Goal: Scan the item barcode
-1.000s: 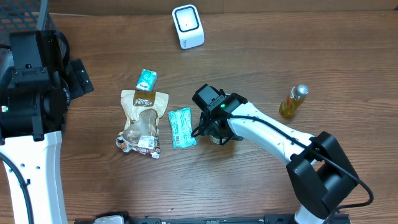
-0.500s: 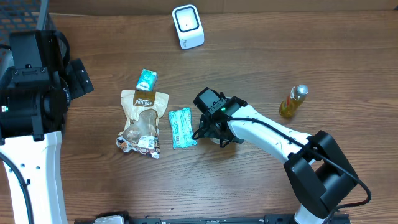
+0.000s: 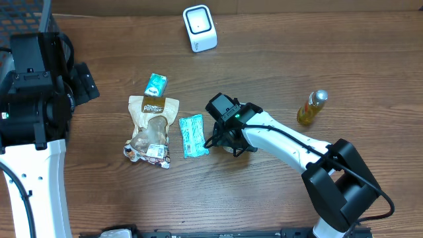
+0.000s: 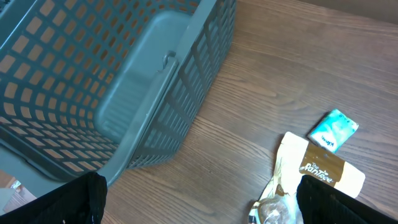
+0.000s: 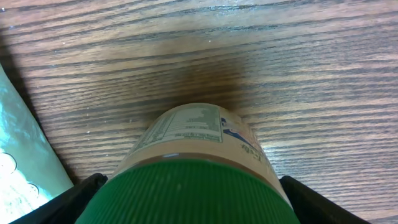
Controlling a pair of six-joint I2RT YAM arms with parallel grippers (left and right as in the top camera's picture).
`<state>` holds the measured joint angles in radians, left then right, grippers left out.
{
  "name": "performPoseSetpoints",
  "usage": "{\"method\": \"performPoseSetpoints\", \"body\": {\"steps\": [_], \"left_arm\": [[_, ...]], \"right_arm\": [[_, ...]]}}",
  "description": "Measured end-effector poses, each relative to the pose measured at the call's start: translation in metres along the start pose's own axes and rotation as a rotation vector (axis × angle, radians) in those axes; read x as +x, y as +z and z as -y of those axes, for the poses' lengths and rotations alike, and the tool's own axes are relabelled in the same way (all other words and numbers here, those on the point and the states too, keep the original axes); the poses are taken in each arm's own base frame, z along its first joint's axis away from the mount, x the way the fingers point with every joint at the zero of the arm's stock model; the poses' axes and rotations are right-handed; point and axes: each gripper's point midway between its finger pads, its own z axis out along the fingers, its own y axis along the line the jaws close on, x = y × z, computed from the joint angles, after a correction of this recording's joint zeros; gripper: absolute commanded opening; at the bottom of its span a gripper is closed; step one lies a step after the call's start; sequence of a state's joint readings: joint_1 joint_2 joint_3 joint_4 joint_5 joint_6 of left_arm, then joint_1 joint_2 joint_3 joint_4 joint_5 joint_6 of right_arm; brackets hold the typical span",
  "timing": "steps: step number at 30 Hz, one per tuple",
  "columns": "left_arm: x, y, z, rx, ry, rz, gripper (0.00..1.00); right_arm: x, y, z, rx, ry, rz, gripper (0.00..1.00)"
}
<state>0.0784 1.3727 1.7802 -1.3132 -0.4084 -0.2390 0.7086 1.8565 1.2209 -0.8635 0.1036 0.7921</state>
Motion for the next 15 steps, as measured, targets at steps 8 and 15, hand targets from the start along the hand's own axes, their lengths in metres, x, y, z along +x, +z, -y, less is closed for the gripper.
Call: {"method": "performPoseSetpoints", "body": {"steps": [8,15], "left_arm": [[0.0,0.0,0.0,0.0,0.0,0.0,1.0],[0.0,0.0,0.0,0.0,0.0,0.0,0.99]], "right_arm": [[-0.0001,0.0,0.0002,0.001,0.0,0.001,0.68],[-0.0002,-0.0001,0.0004,0.002,0.0,0.001,0.64]]}}
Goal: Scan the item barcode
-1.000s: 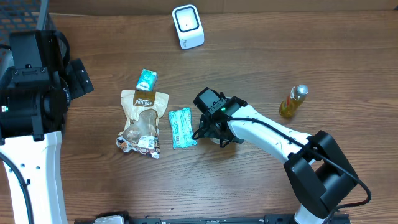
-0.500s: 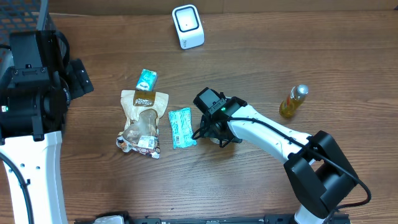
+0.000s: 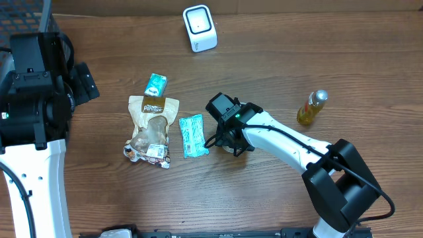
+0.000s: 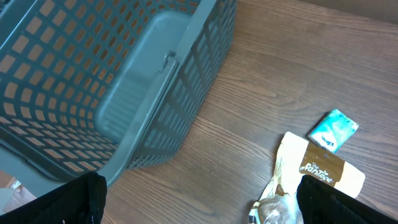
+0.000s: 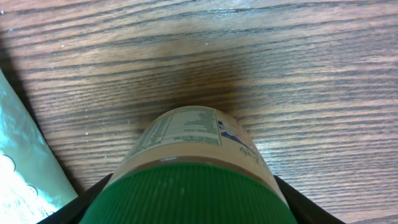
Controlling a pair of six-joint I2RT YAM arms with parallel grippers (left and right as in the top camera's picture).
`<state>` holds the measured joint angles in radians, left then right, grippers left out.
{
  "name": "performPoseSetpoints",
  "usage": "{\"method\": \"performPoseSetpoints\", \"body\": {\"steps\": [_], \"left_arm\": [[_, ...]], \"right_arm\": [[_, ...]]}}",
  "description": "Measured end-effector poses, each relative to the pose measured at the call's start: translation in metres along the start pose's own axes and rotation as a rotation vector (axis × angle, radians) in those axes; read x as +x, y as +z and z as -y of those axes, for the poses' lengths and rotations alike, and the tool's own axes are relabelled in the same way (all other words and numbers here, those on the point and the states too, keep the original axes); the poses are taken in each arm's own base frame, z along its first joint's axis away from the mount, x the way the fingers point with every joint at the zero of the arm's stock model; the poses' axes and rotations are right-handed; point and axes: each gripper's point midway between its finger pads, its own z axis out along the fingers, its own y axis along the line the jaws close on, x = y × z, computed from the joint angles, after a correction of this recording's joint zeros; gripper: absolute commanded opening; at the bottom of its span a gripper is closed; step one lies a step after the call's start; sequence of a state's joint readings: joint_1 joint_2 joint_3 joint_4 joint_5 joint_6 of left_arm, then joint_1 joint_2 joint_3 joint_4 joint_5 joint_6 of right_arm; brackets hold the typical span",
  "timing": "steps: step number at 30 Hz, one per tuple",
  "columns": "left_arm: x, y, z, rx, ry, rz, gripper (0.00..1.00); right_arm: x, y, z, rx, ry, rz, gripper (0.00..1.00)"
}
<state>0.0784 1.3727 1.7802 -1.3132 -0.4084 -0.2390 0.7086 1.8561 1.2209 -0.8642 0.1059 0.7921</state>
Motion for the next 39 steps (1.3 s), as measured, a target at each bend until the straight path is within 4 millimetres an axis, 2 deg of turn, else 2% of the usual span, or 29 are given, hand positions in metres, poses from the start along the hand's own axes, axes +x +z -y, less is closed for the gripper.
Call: {"method": "performPoseSetpoints", "body": {"steps": [7,12,15,16,18,23,24,26,31,39], "left_arm": [[0.0,0.0,0.0,0.0,0.0,0.0,1.0],[0.0,0.0,0.0,0.0,0.0,0.0,0.99],[0.0,0.0,0.0,0.0,0.0,0.0,1.0],[0.0,0.0,0.0,0.0,0.0,0.0,1.0],[0.0,0.0,0.0,0.0,0.0,0.0,1.0],[0.0,0.0,0.0,0.0,0.0,0.0,1.0],[0.0,0.0,0.0,0.0,0.0,0.0,1.0],[0.0,0.0,0.0,0.0,0.0,0.0,1.0],[0.0,0.0,0.0,0.0,0.0,0.0,0.99],[0.0,0.0,0.0,0.0,0.0,0.0,1.0]], "right_arm": [[0.0,0.0,0.0,0.001,0.0,0.002,0.63],[-0.001,0.0,0.0,-0.001,-0.003,0.005,0.73],[-0.002,0.0,-0.002,-0.006,-0.019,0.007,0.68],[-0.002,0.0,-0.001,-0.004,-0.027,0.007,0.63],[-0.001,0.0,0.0,0.0,-0.04,0.004,0.57],[0.003,-0.006,0.004,0.026,-0.062,-0.027,0.55],[0.003,-0.008,0.003,0.029,-0.067,-0.031,0.51],[-0.002,-0.018,-0.001,0.027,-0.092,-0.031,0.41],[-0.021,-0.057,-0.018,-0.002,-0.179,-0.005,0.41],[-0.06,-0.172,-0.048,-0.112,-0.308,0.125,0.38]]}}
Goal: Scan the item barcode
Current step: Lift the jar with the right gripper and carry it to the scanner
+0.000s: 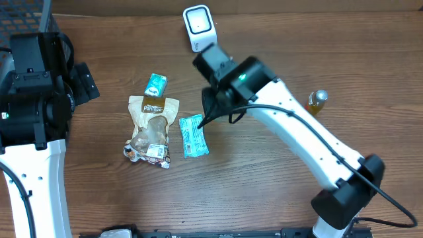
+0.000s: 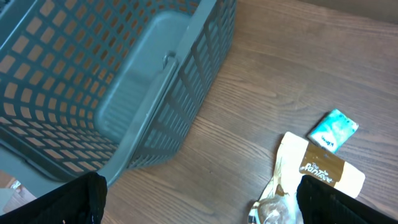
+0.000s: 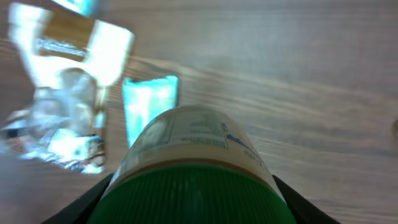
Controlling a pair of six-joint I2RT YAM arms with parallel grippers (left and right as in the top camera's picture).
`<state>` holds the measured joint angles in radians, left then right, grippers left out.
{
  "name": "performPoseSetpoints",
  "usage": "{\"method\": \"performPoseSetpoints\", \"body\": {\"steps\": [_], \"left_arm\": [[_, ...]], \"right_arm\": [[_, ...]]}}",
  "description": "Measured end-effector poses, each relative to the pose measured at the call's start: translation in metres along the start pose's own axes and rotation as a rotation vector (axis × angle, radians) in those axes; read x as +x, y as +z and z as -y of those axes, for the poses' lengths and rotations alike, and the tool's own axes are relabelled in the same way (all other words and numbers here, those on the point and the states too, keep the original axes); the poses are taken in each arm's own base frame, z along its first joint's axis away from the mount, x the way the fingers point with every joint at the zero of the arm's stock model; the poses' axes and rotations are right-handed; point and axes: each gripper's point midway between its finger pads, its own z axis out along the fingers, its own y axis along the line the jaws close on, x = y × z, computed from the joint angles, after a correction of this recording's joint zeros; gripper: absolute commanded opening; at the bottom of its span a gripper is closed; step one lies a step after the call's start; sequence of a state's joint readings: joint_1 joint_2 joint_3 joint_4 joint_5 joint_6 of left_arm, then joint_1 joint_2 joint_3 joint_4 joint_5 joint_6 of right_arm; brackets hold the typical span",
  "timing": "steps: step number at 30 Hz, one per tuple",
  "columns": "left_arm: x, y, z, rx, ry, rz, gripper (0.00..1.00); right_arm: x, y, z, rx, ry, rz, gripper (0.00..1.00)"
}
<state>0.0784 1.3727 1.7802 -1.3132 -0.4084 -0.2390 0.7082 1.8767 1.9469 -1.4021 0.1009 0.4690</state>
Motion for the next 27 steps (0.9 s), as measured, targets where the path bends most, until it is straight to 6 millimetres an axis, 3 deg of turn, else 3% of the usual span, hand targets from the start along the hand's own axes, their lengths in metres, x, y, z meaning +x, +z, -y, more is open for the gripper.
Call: {"method": "performPoseSetpoints", "body": {"steps": [7,11,19,24,26,27], "left_arm": [[0.0,0.0,0.0,0.0,0.0,0.0,1.0],[0.0,0.0,0.0,0.0,0.0,0.0,0.99],[0.0,0.0,0.0,0.0,0.0,0.0,1.0],[0.0,0.0,0.0,0.0,0.0,0.0,1.0],[0.0,0.0,0.0,0.0,0.0,0.0,1.0],[0.0,0.0,0.0,0.0,0.0,0.0,1.0]], "right_arm": [[-0.023,-0.089,-0.004,-0.074,-0.078,0.139,0.34],[-0.032,-0.112,-0.005,-0.104,-0.091,0.206,0.33],[-0.054,-0.101,-0.015,-0.112,-0.113,0.263,0.33],[-0.082,-0.073,-0.029,-0.095,-0.134,0.308,0.27],[-0.095,-0.06,-0.032,-0.078,-0.134,0.333,0.28],[-0.101,-0.055,-0.033,-0.069,-0.131,0.346,0.33]]}}
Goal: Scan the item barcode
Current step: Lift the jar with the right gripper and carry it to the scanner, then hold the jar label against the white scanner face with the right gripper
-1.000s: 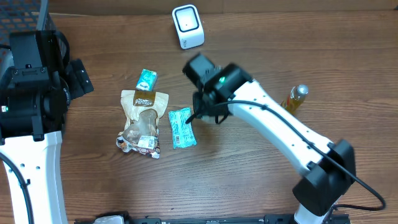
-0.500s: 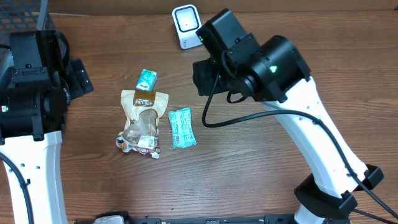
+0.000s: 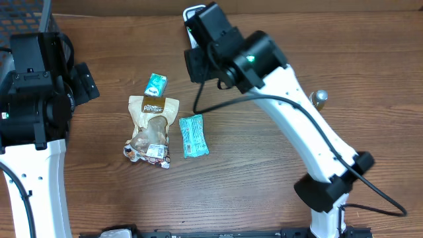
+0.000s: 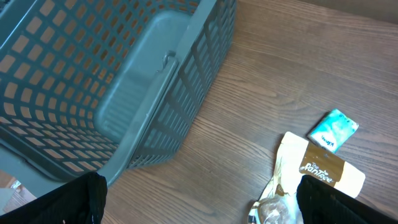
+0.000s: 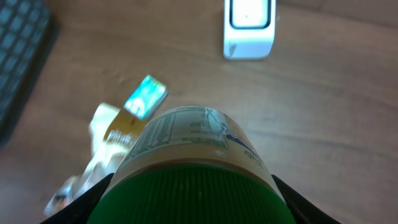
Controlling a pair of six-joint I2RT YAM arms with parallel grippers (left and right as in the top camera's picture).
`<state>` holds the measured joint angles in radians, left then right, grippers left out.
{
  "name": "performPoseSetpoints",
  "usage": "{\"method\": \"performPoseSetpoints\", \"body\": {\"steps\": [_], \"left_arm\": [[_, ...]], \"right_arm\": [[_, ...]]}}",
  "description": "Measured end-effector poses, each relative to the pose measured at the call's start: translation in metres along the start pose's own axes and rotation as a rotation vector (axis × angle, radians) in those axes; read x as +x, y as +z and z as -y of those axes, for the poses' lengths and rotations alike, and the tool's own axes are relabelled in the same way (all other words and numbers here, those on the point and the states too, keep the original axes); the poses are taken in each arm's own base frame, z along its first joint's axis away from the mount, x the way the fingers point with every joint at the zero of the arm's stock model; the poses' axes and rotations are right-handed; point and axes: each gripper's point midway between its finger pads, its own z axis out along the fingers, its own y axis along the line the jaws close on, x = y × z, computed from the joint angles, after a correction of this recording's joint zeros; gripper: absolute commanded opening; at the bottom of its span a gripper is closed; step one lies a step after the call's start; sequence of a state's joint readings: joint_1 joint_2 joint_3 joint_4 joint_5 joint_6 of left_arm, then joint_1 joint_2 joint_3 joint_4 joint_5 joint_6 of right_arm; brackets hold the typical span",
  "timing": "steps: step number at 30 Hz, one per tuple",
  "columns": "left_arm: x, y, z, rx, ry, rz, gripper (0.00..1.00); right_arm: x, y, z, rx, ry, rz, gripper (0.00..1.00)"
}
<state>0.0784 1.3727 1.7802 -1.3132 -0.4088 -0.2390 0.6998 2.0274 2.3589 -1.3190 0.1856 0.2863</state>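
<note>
A jar (image 5: 185, 132) with a green ribbed lid and a tan label fills the bottom of the right wrist view. My right gripper (image 5: 189, 202) is shut on it and holds it up in the air. Beyond the jar, the white scanner (image 5: 249, 28) stands on the table at the far edge. From overhead, my right gripper (image 3: 198, 63) hangs just in front of the scanner (image 3: 192, 12) and hides most of it; the jar itself is hidden there. At the left, my left gripper (image 4: 205, 208) is open with nothing in it.
A brown snack pouch (image 3: 152, 125), a small teal packet (image 3: 156, 84) and a teal wrapper (image 3: 192, 135) lie left of centre. A yellow bottle (image 3: 319, 98) stands at the right behind the right arm. A grey basket (image 4: 93, 81) sits at the far left.
My right gripper, still holding the jar, has moved from above the teal wrapper to the back of the table, in front of the scanner. The left arm has not moved.
At first the jar stood on the table beside the teal wrapper with my right fingers on either side of it. Then the fingers were tight on it. Later it was held in the air above the packets, and now it is in front of the scanner.
</note>
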Motion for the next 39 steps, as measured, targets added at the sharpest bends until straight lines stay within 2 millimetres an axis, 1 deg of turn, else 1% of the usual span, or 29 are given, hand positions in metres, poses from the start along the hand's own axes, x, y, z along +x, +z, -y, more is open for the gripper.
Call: {"method": "performPoseSetpoints", "body": {"steps": [1,3,4,5,8,9,10,11,17,19,22,25,29,35,38,39], "left_arm": [[0.0,0.0,0.0,0.0,0.0,0.0,0.99],[0.0,0.0,0.0,0.0,0.0,0.0,1.0],[0.0,0.0,0.0,0.0,0.0,0.0,0.99],[0.0,0.0,0.0,0.0,0.0,0.0,1.0],[0.0,0.0,0.0,0.0,0.0,0.0,1.0],[0.0,0.0,0.0,0.0,0.0,0.0,1.0],[0.0,0.0,0.0,0.0,0.0,0.0,0.99],[0.0,0.0,0.0,0.0,0.0,0.0,1.0],[0.0,0.0,0.0,0.0,0.0,0.0,1.0],[0.0,0.0,0.0,0.0,0.0,0.0,1.0],[0.0,0.0,0.0,0.0,0.0,0.0,0.99],[0.0,0.0,0.0,0.0,0.0,0.0,1.0],[0.0,0.0,0.0,0.0,0.0,0.0,0.99],[0.0,0.0,0.0,0.0,0.0,0.0,1.0],[0.0,0.0,0.0,0.0,0.0,0.0,1.0],[0.0,0.0,0.0,0.0,0.0,0.0,0.99]], "right_arm": [[-0.005,0.009,0.0,0.015,0.0,0.018,0.33],[-0.013,0.02,0.002,0.04,0.004,0.049,0.29],[-0.017,0.025,0.003,0.054,0.006,0.066,0.29],[-0.021,0.03,0.004,0.066,0.005,0.081,0.29],[-0.031,0.04,0.009,0.091,0.007,0.118,0.24],[-0.035,0.042,0.011,0.097,0.012,0.131,0.2],[-0.04,0.043,0.014,0.101,0.017,0.147,0.15],[-0.046,0.043,0.018,0.105,0.028,0.167,0.14],[-0.078,0.041,0.048,0.124,0.099,0.271,0.15],[-0.085,0.041,0.055,0.124,0.114,0.292,0.15],[-0.095,0.043,0.062,0.103,0.135,0.321,0.14],[-0.1,0.052,0.065,0.09,0.144,0.329,0.15],[-0.097,0.083,0.064,0.083,0.144,0.308,0.15],[-0.092,0.144,0.063,0.075,0.135,0.297,0.15],[-0.096,0.164,0.063,0.074,0.114,0.324,0.15],[-0.099,0.166,0.063,0.071,0.11,0.339,0.15]]}}
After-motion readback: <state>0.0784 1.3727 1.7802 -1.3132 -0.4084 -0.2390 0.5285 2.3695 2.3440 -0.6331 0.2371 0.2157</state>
